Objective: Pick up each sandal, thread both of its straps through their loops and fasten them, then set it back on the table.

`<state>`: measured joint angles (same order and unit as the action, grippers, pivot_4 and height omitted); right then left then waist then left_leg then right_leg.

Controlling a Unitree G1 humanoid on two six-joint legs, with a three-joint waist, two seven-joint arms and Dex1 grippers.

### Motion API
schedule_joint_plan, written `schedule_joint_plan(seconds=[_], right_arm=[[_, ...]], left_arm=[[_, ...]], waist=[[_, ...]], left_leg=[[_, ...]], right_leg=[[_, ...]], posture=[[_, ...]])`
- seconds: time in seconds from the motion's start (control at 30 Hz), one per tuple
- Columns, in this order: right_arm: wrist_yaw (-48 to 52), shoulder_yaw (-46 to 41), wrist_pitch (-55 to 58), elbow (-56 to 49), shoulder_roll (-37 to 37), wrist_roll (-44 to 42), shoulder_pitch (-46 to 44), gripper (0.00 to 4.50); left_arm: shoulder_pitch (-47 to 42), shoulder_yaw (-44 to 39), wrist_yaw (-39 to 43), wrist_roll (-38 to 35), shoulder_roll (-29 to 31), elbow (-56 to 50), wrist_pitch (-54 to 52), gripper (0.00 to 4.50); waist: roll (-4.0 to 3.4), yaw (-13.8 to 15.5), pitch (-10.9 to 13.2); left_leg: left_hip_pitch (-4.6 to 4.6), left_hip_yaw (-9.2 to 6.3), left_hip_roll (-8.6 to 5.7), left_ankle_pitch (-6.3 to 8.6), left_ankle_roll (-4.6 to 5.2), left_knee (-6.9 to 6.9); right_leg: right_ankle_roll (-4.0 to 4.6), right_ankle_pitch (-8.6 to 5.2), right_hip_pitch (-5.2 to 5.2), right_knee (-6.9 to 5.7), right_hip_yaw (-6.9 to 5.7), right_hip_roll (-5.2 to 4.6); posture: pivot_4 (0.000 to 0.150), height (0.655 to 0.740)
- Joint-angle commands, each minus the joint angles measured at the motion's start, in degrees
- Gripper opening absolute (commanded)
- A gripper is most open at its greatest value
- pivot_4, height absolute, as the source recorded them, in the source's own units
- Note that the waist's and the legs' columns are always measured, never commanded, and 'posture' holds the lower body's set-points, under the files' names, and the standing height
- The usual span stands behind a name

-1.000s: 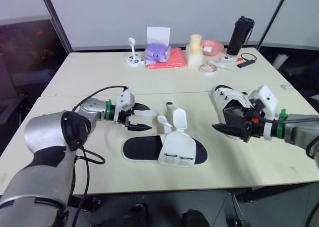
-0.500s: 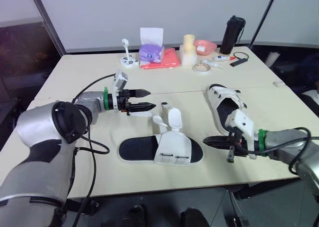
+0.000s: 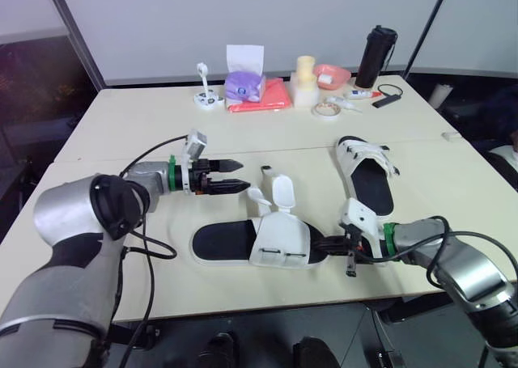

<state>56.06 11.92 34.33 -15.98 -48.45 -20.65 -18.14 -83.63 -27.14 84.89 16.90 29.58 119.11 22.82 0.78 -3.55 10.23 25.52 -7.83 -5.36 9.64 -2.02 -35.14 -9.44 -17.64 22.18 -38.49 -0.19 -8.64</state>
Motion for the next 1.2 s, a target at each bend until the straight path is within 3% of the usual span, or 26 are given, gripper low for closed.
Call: schedule_joint_plan(seconds=[0.03,0.5,0.9,1.07,1.2], right_arm=[[1.6,1.0,-3.0,1.5,1.8,1.4,-2.0,0.02],[5.4,3.6,-7.9,3.2,1.5,6.3,2.9,0.02],[7.1,6.8,-9.3,-1.2,1.6,10.1,1.1,0.02],[8.5,9.2,-10.6,-1.8,2.5,13.1,-2.1,0.02],[9.8,10.6,-12.7,-1.2,2.3,16.0,-4.0,0.02]], left_arm=[[0.8,1.3,1.0,0.0,1.4,0.9,-2.6,4.5],[-0.7,0.9,-4.8,-6.3,-2.1,0.9,-31.3,4.5],[-0.4,0.9,-10.0,-10.8,-1.5,0.6,-43.8,4.5],[1.4,0.2,-11.4,-14.1,-4.7,-6.0,-51.1,4.5],[5.5,1.4,-13.4,-16.6,-10.3,-18.0,-57.7,4.5]], waist=[[0.0,-0.1,0.0],[0.14,0.0,-0.1],[0.25,-0.1,-0.1],[0.26,-0.3,-0.1],[0.26,-0.6,-0.1]], left_leg=[[0.0,0.01,0.0,0.0,0.0,0.01],[-0.14,-0.04,-0.01,0.0,0.0,0.0],[-0.24,-0.08,0.01,0.01,0.0,0.01],[-0.25,-0.09,0.02,0.01,-0.01,0.02],[-0.27,-0.08,0.07,0.01,-0.01,0.03]], right_leg=[[0.0,0.0,0.0,0.0,0.0,-0.01],[-0.05,-0.03,-0.16,-0.03,-0.01,0.01],[-0.06,-0.04,-0.3,0.05,-0.03,0.02],[-0.06,-0.04,-0.3,0.05,-0.04,0.03],[-0.05,-0.04,-0.29,0.04,-0.04,0.05]], posture=[[0.15,0.74],[0.15,0.74],[0.15,0.74],[0.15,0.74],[0.15,0.74]])
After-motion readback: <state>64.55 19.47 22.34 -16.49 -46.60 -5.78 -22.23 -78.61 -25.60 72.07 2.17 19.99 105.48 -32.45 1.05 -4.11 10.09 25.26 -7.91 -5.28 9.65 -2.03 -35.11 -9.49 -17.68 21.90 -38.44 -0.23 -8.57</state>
